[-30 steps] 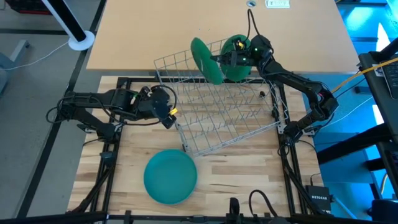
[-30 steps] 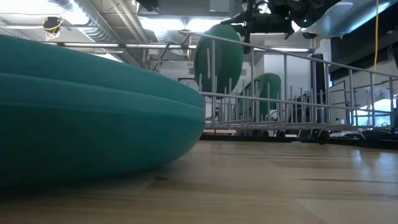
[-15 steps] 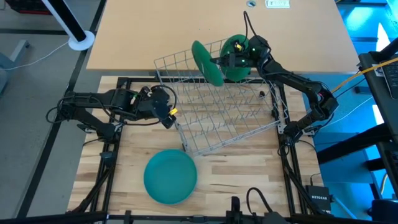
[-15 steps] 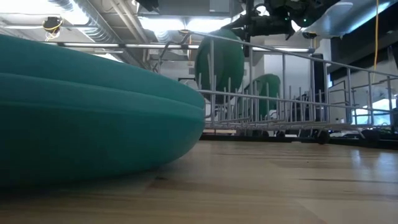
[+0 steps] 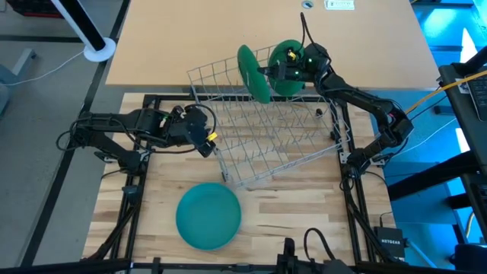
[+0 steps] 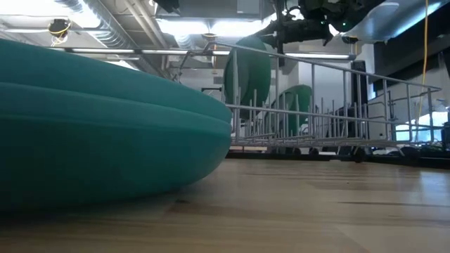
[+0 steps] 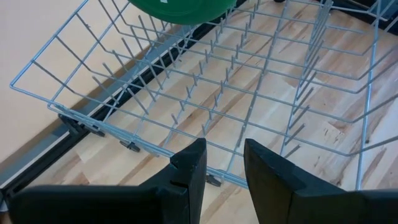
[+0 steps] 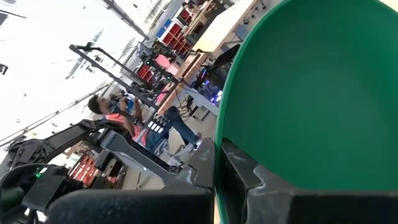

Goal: Sort dishes
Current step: Put the dark green plate in the dish rack

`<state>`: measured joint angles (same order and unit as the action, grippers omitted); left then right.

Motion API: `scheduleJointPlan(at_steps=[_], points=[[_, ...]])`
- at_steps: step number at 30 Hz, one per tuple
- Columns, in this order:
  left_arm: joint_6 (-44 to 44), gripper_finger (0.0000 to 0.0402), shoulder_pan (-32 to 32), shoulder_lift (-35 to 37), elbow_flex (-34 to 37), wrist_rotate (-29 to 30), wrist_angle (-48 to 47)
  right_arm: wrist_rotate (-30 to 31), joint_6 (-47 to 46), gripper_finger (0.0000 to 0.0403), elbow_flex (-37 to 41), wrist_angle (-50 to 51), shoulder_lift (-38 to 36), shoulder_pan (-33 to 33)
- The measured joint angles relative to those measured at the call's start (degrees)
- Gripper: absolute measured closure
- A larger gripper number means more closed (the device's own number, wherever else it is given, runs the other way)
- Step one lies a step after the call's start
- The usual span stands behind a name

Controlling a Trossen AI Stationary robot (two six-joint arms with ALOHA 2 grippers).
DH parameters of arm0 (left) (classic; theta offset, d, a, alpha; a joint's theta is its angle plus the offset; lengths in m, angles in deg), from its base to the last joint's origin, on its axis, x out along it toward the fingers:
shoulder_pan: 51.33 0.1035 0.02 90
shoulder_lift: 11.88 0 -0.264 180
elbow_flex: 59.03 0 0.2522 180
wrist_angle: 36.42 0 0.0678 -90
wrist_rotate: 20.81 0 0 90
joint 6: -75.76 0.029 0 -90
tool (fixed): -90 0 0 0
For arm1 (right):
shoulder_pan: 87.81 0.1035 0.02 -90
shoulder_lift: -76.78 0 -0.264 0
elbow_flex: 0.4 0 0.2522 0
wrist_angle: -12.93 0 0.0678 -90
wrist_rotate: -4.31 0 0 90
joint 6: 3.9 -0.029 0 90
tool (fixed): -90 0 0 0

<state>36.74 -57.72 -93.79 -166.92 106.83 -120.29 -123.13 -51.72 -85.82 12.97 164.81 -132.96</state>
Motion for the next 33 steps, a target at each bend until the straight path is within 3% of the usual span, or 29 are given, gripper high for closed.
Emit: scheduleJointPlan(at_steps=[19,22,27,33], points=[[0.0,0.0302,0.7,-1.0,0.0,0.1,0.2,-5.0,1.5,0.0394,0.2,-5.7,0.5,-2.3],[-0.2,0.0302,2.0,-2.7,0.2,2.9,0.1,-6.4,1.3,0.0394,0.1,-6.0,1.8,-2.6],[-0.3,0.0302,6.4,-5.6,4.8,7.5,0.0,-7.2,1.2,0.0394,0.1,-8.2,3.6,-2.5],[-4.1,0.0302,11.8,-6.0,13.1,8.3,0.6,-7.2,1.0,0.0394,0.1,-9.3,3.8,-2.5]])
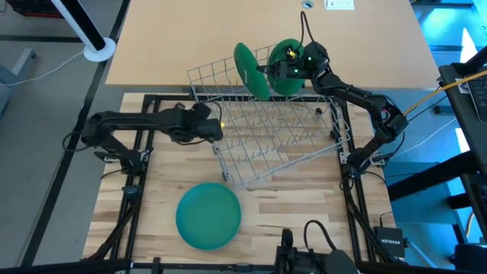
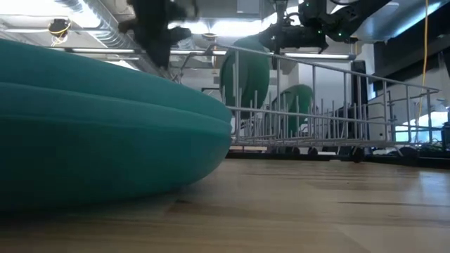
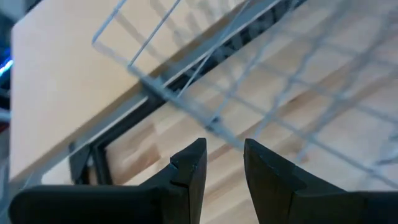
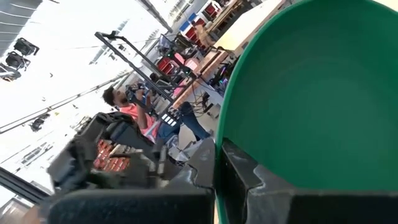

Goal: Sort dishes
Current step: Put the dark green plate in the dish rack

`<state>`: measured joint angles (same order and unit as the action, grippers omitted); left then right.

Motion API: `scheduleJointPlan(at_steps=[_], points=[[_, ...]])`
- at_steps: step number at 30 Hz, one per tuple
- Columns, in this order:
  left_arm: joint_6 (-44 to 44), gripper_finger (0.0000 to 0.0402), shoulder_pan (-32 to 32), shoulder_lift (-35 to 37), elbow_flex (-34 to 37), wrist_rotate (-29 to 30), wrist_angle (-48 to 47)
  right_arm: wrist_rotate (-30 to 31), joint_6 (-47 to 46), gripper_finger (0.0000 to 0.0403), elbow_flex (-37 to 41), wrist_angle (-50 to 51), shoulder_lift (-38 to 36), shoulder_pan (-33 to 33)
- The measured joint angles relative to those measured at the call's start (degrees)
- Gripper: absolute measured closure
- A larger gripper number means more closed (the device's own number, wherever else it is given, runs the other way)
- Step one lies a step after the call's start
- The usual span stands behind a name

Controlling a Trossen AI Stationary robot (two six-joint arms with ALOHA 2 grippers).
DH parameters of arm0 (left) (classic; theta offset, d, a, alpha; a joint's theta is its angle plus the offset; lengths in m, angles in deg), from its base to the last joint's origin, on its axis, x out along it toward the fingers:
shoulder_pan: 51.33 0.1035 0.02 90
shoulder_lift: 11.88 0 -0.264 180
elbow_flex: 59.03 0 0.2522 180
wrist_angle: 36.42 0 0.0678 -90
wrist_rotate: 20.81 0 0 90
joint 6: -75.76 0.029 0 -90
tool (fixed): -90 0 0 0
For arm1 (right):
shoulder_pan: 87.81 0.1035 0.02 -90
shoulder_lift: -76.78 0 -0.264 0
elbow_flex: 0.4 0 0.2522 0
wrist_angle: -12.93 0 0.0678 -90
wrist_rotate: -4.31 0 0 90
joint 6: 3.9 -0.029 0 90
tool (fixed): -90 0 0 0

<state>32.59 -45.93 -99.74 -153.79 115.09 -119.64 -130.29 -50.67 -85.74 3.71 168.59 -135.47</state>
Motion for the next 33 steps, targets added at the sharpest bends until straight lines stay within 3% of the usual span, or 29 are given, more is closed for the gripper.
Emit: scheduleJointPlan(at_steps=[12,27,33], points=[[0.8,0.0302,3.8,0.1,11.9,-0.6,13.4,0.6,0.1,0.0395,0.0,-0.6,0.1,-0.4],[-0.3,0.0302,4.0,0.0,13.2,-2.0,13.6,-0.1,0.1,0.0395,0.0,-1.4,0.1,-0.4],[-0.3,0.0302,4.0,0.0,13.2,-2.3,13.6,-1.8,-2.4,0.0395,0.0,-6.0,0.1,-0.4]])
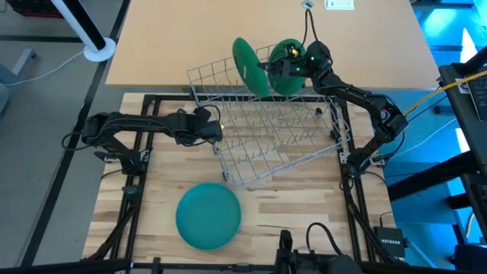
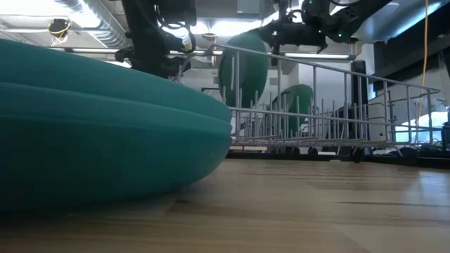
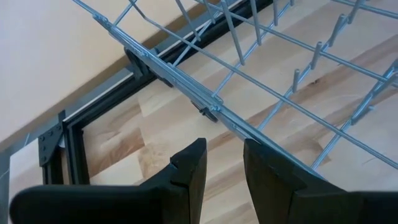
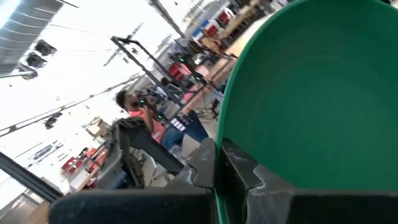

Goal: Sort dishes
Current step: Put the dark green plate in the dish rack

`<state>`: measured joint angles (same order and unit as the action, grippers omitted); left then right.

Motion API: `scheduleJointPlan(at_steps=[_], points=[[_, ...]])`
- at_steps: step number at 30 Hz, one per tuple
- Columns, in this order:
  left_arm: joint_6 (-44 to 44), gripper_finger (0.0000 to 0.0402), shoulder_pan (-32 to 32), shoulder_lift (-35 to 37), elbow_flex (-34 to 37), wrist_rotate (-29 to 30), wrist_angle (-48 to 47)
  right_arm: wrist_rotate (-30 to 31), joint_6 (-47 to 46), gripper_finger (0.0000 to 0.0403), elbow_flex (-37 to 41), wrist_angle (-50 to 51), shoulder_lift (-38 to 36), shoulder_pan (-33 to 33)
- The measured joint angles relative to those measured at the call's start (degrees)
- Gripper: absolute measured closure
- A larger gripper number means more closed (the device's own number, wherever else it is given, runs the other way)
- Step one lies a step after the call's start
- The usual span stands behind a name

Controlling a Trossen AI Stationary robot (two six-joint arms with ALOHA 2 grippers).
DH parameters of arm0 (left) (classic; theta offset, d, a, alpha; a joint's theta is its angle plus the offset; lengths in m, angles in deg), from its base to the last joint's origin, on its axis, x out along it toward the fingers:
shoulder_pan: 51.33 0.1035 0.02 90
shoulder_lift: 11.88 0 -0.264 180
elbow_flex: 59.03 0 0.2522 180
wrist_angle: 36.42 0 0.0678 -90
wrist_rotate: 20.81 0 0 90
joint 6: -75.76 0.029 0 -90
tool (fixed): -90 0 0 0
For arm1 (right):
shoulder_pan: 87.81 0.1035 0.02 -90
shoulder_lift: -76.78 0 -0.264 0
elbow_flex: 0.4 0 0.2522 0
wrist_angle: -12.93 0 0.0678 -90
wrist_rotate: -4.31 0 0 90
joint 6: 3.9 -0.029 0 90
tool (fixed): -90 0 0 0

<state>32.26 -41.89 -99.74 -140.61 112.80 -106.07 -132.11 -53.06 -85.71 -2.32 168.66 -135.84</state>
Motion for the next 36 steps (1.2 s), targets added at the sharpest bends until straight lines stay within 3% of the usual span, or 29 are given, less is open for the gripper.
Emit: scheduleJointPlan(at_steps=[25,36], points=[[-1.1,0.0302,0.0,0.0,0.0,0.0,0.0,0.3,-0.1,0.0395,-0.1,0.0,3.8,-0.4],[-1.1,0.0302,0.0,0.0,0.0,-1.1,-0.1,3.6,-4.5,0.0395,-0.1,0.1,3.8,-0.4]])
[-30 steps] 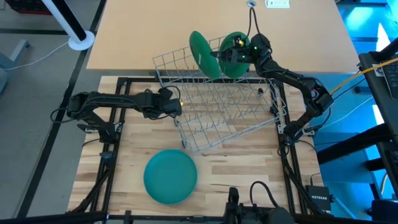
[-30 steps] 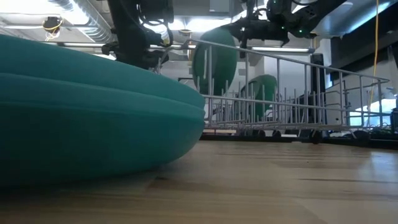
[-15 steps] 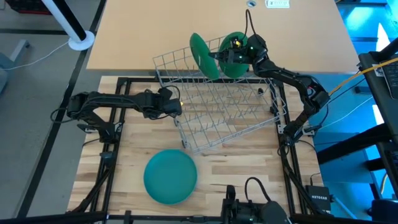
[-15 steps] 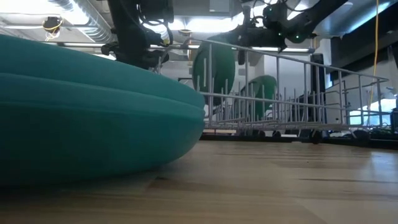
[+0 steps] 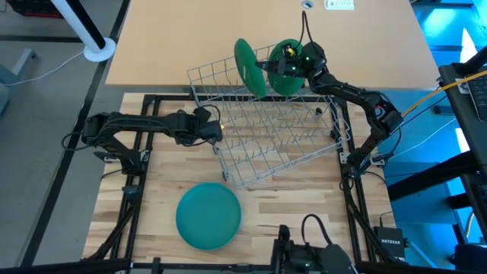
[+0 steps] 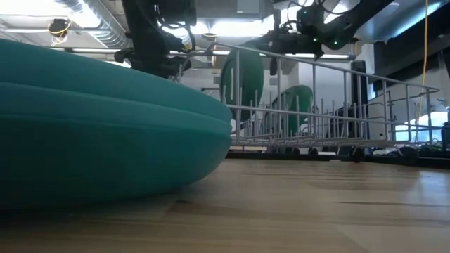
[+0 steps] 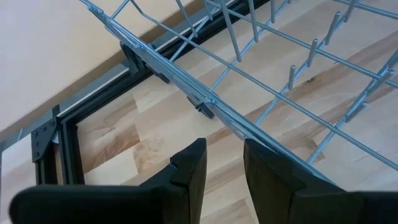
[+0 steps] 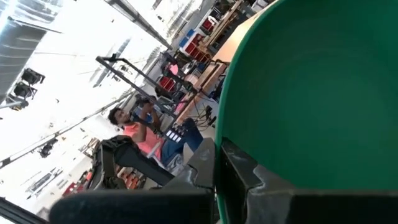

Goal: Sort dishes
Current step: Put the dark green plate in the dish rack

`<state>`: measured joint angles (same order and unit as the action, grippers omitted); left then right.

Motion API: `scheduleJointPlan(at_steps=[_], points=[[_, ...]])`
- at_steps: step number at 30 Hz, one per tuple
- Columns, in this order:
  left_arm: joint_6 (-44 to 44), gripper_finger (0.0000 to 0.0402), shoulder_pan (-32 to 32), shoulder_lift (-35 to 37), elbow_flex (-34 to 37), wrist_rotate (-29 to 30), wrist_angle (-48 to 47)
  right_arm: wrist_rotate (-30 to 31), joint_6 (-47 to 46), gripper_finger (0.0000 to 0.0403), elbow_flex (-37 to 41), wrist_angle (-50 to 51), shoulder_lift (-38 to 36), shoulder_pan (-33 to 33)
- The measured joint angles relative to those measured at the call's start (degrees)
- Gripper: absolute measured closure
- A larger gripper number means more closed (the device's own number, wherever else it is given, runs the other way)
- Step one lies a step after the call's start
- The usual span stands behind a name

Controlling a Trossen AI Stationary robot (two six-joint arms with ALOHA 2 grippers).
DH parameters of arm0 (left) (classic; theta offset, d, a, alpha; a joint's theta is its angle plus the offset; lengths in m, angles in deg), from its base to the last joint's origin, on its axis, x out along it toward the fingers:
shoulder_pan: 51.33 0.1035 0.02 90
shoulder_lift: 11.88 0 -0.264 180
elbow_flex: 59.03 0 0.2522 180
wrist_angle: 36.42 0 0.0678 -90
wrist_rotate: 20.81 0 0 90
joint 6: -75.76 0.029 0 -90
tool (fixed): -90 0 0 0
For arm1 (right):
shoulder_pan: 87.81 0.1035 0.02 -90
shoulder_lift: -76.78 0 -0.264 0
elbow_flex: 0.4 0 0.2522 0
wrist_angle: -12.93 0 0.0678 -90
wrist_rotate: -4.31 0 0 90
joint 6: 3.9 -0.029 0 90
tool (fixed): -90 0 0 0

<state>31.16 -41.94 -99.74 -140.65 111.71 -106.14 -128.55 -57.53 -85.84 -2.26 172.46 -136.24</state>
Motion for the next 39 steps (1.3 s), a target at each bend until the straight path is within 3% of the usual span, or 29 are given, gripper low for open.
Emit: scheduleJointPlan(at_steps=[12,22,27,39], points=[[0.0,0.0302,0.0,0.0,0.0,0.0,-0.1,-0.8,-1.6,0.0395,0.0,4.3,0.0,-3.9],[0.0,0.0302,0.0,0.1,0.0,0.0,-0.1,-0.1,7.6,0.0394,0.0,13.7,-0.1,-4.2],[0.0,0.0302,0.0,0.1,0.0,-0.5,-0.1,-0.2,8.9,0.0392,0.0,13.7,-0.1,-4.2],[0.0,0.0302,0.0,0.1,0.0,-2.3,-0.3,0.7,9.3,0.0309,0.4,17.6,0.4,-4.0]])
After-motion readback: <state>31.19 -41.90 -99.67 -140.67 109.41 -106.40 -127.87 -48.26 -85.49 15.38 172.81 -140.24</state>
